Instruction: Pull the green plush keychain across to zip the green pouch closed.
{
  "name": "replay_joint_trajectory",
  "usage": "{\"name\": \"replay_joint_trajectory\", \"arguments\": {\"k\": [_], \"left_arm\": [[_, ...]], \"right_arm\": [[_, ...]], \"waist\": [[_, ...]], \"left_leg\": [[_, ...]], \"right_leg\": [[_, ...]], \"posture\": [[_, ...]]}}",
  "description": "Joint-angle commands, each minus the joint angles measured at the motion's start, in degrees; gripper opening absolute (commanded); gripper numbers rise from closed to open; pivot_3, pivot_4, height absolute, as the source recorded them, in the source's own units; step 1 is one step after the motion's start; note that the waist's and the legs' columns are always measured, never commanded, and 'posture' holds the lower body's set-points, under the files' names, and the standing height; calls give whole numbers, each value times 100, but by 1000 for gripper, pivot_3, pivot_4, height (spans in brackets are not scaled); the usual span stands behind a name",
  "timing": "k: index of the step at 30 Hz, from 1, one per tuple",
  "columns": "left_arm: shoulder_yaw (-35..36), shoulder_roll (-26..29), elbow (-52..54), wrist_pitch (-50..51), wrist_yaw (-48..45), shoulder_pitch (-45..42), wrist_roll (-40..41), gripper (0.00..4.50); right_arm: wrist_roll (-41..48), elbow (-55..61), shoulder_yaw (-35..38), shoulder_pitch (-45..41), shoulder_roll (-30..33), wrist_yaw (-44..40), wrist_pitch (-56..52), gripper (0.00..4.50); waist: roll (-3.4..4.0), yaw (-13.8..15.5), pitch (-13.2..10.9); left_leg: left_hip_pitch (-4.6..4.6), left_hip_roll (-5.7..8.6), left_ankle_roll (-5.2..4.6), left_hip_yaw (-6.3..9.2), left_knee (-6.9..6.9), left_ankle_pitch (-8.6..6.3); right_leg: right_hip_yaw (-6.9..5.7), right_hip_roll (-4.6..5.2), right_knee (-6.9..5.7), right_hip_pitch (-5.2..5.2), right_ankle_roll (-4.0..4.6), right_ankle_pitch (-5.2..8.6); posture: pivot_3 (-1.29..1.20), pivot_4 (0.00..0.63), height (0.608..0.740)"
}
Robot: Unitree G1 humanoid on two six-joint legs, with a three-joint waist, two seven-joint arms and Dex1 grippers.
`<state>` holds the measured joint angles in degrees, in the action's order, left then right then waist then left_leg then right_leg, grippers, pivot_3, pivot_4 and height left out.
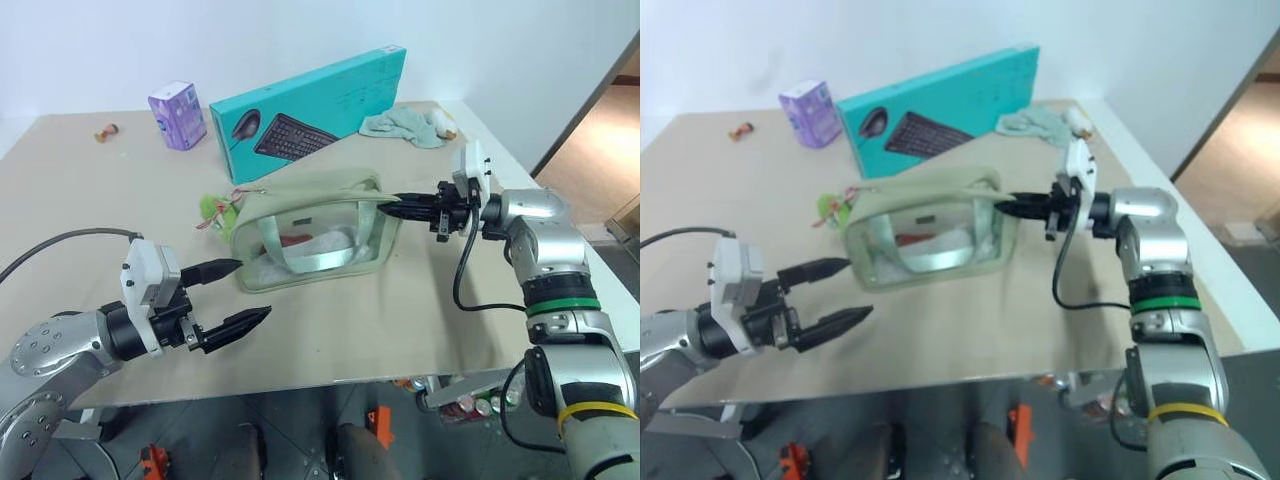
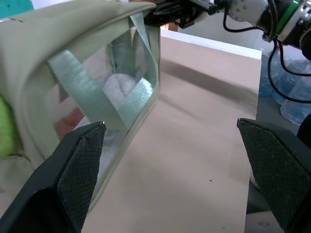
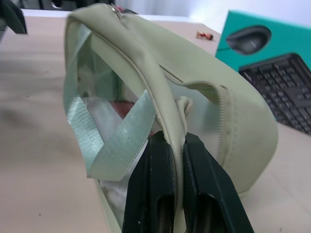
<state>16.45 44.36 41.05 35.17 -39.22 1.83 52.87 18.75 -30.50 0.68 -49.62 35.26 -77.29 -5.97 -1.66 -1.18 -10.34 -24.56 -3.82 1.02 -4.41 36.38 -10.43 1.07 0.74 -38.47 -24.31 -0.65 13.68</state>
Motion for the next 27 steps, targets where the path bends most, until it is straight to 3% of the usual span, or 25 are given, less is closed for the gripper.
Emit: {"name": "replay_joint_trajectory", "arguments": {"k": [1,15,27], "left_arm": [[108,44,3,-56,7,-175,33,4500],[9,-323,-263,-154,316,-325,-255,4500],[608,-604,-1400,-353,915,-861,-517,4500]], "right_arm": [[112,438,290,89,166,270,-139,60],[394,1895,576,1042,319,1114,-862,60],[470,2241,448,1294,214,1249,-841,60]], "waist": [[0,0,0],[0,3,0],[-1,-4,1]], "left_leg": [[0,0,0,0,0,0],[-1,1,1,1,0,0],[3,-1,-2,0,3,2]], "right_leg": [[0,0,0,0,0,-1],[1,-1,2,0,-4,1],[4,-8,2,1,-5,-8]], "posture": [[0,150,740],[0,150,740],[0,150,740]]}}
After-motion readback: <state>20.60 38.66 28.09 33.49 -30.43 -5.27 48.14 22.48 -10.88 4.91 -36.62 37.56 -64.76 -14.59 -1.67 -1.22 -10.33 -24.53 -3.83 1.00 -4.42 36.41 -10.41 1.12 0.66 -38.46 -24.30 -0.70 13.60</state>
